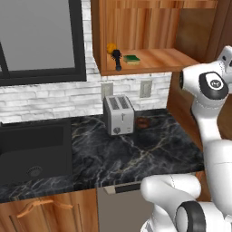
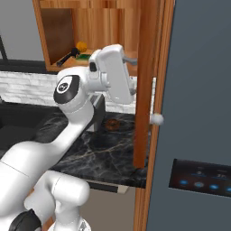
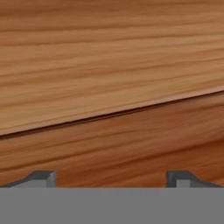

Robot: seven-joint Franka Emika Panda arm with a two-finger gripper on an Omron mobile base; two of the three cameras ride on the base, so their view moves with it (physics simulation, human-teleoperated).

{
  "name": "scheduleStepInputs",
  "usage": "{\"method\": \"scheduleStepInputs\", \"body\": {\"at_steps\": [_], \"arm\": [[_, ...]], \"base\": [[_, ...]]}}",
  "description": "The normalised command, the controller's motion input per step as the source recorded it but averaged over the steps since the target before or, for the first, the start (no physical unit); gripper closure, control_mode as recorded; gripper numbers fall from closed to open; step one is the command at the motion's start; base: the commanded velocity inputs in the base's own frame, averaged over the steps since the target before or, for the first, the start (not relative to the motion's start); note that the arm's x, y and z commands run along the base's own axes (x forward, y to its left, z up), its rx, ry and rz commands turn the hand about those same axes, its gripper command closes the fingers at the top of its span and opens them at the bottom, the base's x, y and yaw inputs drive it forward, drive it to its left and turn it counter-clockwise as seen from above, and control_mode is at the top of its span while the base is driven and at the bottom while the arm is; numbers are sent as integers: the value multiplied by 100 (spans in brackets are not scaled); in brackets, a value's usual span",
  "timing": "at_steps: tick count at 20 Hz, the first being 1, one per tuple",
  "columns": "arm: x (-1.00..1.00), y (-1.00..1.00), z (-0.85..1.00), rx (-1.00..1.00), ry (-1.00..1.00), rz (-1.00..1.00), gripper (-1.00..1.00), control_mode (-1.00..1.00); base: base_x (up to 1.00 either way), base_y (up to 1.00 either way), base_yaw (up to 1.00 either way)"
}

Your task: Pick the dish brush and sponge from the cabinet and place them on the counter.

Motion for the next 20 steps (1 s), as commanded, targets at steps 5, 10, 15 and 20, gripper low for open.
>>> {"method": "scheduleStepInputs", "body": {"at_steps": [5,10,15,20], "arm": [[12,-43,0,1,8,-1,-100,-100],[11,-27,0,3,7,-1,-100,-100],[0,-5,10,14,1,0,-100,-100],[-3,0,19,18,0,5,-100,-100]], "base": [[0,0,0],[0,0,0],[0,0,0],[0,0,0]]}}
